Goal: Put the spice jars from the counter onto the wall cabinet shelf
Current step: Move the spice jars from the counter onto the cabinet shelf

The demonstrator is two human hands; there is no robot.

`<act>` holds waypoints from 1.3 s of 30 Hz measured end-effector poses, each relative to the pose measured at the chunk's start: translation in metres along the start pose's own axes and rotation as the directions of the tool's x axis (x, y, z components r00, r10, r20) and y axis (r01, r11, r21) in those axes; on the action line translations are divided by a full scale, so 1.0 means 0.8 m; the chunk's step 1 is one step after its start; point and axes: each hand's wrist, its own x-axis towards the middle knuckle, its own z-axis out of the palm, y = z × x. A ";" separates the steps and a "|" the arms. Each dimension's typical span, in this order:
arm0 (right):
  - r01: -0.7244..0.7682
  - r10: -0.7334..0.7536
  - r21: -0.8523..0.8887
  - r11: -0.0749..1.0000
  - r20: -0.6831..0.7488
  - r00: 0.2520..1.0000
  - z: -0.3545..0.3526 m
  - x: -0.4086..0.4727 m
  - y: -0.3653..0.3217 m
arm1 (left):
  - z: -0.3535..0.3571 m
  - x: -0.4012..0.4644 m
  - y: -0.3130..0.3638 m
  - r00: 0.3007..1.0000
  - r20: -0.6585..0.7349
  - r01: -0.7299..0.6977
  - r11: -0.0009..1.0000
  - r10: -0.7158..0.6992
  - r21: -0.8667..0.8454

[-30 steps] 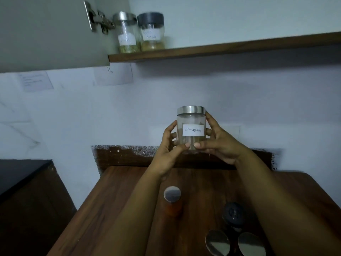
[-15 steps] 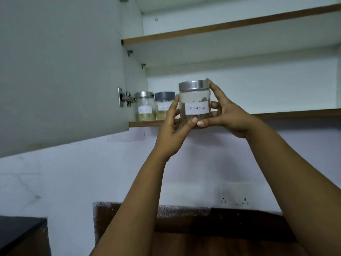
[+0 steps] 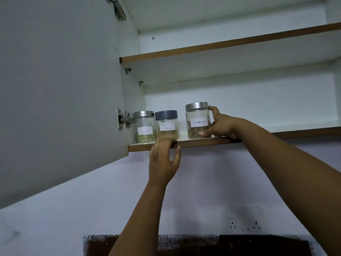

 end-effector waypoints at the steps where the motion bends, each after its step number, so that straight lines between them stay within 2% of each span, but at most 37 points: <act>1: -0.014 0.014 -0.022 1.000 -0.021 1.000 0.006 0.009 0.000 | 0.000 -0.001 -0.003 1.000 -0.011 -0.003 1.000 0.002 -0.029; 5: -0.063 0.061 -0.034 0.997 -0.072 0.996 0.026 0.037 -0.006 | 0.001 0.007 -0.003 0.999 -0.035 0.036 0.992 -0.040 -0.125; 9: -0.109 0.104 -0.042 0.993 -0.101 0.989 0.039 0.054 -0.008 | 0.006 0.008 -0.003 0.995 -0.054 0.077 0.989 -0.084 -0.125; 15: -0.161 0.157 -0.054 0.985 -0.066 0.985 0.041 0.065 -0.005 | 0.013 0.006 -0.004 0.995 -0.058 0.074 0.990 -0.081 -0.118; 20: -0.154 0.137 -0.190 0.970 -0.097 0.986 0.046 0.061 -0.007 | 0.013 0.003 -0.007 0.997 -0.054 0.044 0.986 -0.053 -0.159; 28: -0.164 0.139 -0.360 0.918 -0.094 0.986 0.051 0.046 -0.016 | 0.014 0.001 -0.010 0.999 -0.019 0.042 0.990 -0.045 -0.134; 36: -0.249 0.183 -0.427 0.869 -0.191 0.964 0.060 0.015 -0.023 | 0.008 -0.001 -0.007 0.997 0.048 0.068 0.995 -0.065 -0.075; 38: -0.269 0.187 -0.526 0.807 -0.203 0.961 0.068 -0.004 -0.019 | 0.004 -0.003 -0.007 0.997 0.073 0.035 0.998 -0.031 -0.046; 39: -0.258 0.145 -0.610 0.749 -0.229 0.962 0.074 -0.017 -0.016 | 0.001 -0.004 -0.008 0.996 0.090 0.007 0.999 -0.004 -0.031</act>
